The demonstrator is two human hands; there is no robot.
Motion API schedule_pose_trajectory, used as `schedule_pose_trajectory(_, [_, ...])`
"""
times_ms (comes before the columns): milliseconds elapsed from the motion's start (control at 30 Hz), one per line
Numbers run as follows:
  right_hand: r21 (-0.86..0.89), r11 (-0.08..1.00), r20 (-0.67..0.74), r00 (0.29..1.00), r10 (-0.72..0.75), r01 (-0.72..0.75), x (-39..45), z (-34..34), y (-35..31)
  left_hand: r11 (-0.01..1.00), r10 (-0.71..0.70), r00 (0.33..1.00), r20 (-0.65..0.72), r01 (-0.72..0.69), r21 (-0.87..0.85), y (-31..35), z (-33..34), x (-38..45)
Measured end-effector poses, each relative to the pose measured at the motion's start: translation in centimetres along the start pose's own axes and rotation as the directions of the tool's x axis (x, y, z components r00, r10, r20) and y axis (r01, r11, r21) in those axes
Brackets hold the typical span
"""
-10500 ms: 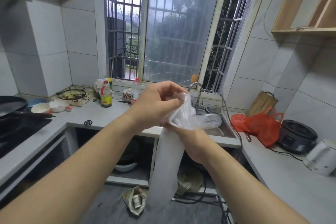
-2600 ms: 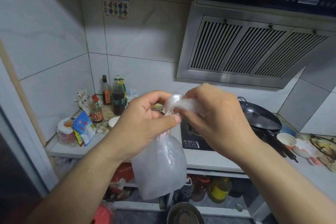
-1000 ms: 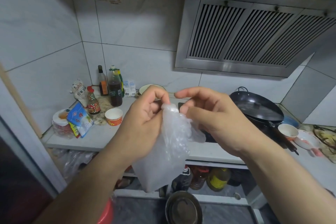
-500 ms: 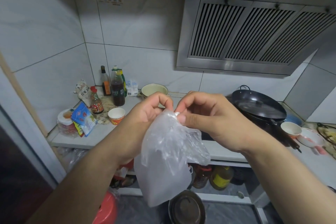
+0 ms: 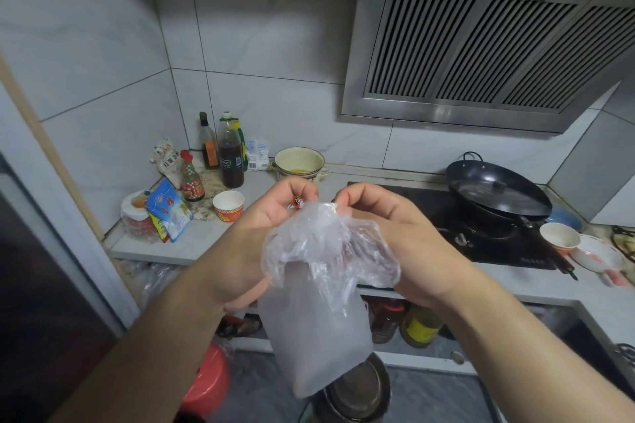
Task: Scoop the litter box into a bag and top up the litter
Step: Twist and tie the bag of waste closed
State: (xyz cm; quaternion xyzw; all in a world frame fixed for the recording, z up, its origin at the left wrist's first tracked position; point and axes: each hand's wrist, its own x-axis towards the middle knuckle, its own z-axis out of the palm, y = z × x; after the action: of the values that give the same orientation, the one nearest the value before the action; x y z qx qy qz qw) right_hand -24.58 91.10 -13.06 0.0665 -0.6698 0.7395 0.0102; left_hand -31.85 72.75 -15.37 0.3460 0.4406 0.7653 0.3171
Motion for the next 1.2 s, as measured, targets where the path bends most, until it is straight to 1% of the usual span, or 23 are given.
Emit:
schedule_pose_trajectory(100, [-0.239,0.968,0.024,0.997,-0.075,0.078,-0.2,-0.4,-0.7,0.995,0.001,1.000,-0.015,0.001,0.104,0.0,-0.1,-0.5])
schedule_pose_trajectory(200, [-0.474,0.869,0.014,0.988,-0.154,0.142,-0.5,-0.5,-1.3,0.979,0.005,0.998,-0.063,0.008,0.204,0.0,0.4,-0.8])
schedule_pose_trajectory(233, [-0.515,0.844,0.006,0.985,-0.171,0.149,-0.6,-0.5,-1.3,0.977,0.008,0.997,-0.073,0.007,0.211,0.0,0.6,-0.9])
schedule_pose_trajectory(267, [-0.514,0.844,-0.004,0.984,-0.177,0.150,-0.7,-0.4,-1.2,0.980,0.008,0.997,-0.076,0.007,0.199,-0.1,0.7,-1.1])
schedule_pose_trajectory(333, [-0.410,0.904,-0.047,0.988,-0.149,0.117,-0.9,-0.1,-0.8,0.990,0.004,0.997,-0.073,0.006,0.143,-0.3,1.0,-1.4])
schedule_pose_trajectory(400, [-0.235,0.971,-0.087,0.995,-0.056,0.034,-1.1,0.1,-0.3,0.996,-0.007,0.995,-0.099,0.016,0.087,-0.7,1.2,-1.8])
schedule_pose_trajectory(433, [-0.145,0.989,-0.080,0.997,0.002,-0.014,-1.2,0.2,0.0,0.997,-0.021,0.992,-0.125,0.031,0.073,-0.9,1.2,-1.9])
schedule_pose_trajectory(533, [0.108,0.985,0.002,0.991,0.134,-0.133,-1.4,0.3,0.7,0.996,-0.072,0.987,-0.143,0.078,0.041,-1.5,1.0,-2.4])
schedule_pose_trajectory(567, [0.148,0.977,0.018,0.988,0.152,-0.153,-1.4,0.3,1.0,0.996,-0.083,0.986,-0.143,0.089,0.032,-1.7,1.0,-2.6])
schedule_pose_trajectory(600, [0.144,0.977,0.023,0.987,0.157,-0.159,-1.4,0.3,1.2,0.994,-0.093,0.984,-0.154,0.099,0.036,-1.7,1.0,-2.7])
schedule_pose_trajectory(633, [0.087,0.986,0.015,0.989,0.145,-0.145,-1.4,0.3,1.5,0.993,-0.101,0.980,-0.173,0.111,0.049,-1.8,1.0,-2.9])
schedule_pose_trajectory(667, [-0.017,0.994,0.002,0.994,0.111,-0.111,-1.4,0.3,1.7,0.990,-0.108,0.975,-0.194,0.123,0.064,-1.7,0.9,-3.1])
schedule_pose_trajectory(733, [-0.275,0.961,0.030,1.000,-0.003,0.011,-1.4,0.2,1.7,0.985,-0.118,0.970,-0.211,0.140,0.095,-1.6,0.9,-3.5])
schedule_pose_trajectory(767, [-0.411,0.907,0.080,0.994,-0.070,0.097,-1.3,0.2,1.5,0.981,-0.121,0.971,-0.205,0.149,0.124,-1.4,0.9,-3.7])
schedule_pose_trajectory(800, [-0.547,0.817,0.138,0.982,-0.128,0.183,-1.1,0.3,1.3,0.974,-0.125,0.970,-0.208,0.161,0.162,-1.3,0.9,-3.9])
schedule_pose_trajectory(833, [-0.661,0.704,0.185,0.966,-0.180,0.258,-1.0,0.5,1.2,0.965,-0.129,0.967,-0.219,0.174,0.199,-1.2,0.9,-4.2])
schedule_pose_trajectory(867, [-0.735,0.603,0.215,0.951,-0.224,0.309,-0.8,0.9,1.1,0.959,-0.129,0.963,-0.236,0.182,0.218,-1.2,0.8,-4.6])
schedule_pose_trajectory(900, [-0.772,0.544,0.221,0.941,-0.255,0.329,-0.6,1.4,1.2,0.958,-0.127,0.959,-0.252,0.184,0.220,-1.1,0.6,-4.9])
schedule_pose_trajectory(933, [-0.779,0.538,0.204,0.941,-0.271,0.324,-0.5,1.9,1.5,0.960,-0.120,0.958,-0.262,0.179,0.215,-1.0,0.3,-5.3])
schedule_pose_trajectory(967, [-0.763,0.574,0.169,0.949,-0.268,0.298,-0.3,2.5,1.9,0.965,-0.113,0.956,-0.269,0.171,0.201,-0.9,0.0,-5.7])
schedule_pose_trajectory(1067, [-0.629,0.765,0.006,0.984,-0.177,0.141,0.3,4.6,3.4,0.986,-0.090,0.961,-0.262,0.124,0.115,-0.6,-1.0,-6.9])
schedule_pose_trajectory(1133, [-0.478,0.878,-0.103,0.991,-0.086,0.026,0.8,6.2,4.3,0.991,-0.079,0.965,-0.250,0.103,0.083,-0.5,-1.8,-7.5])
schedule_pose_trajectory(1200, [-0.321,0.946,-0.138,0.990,-0.003,-0.042,1.2,7.6,4.8,0.993,-0.082,0.966,-0.244,0.102,0.068,-0.3,-2.8,-8.3])
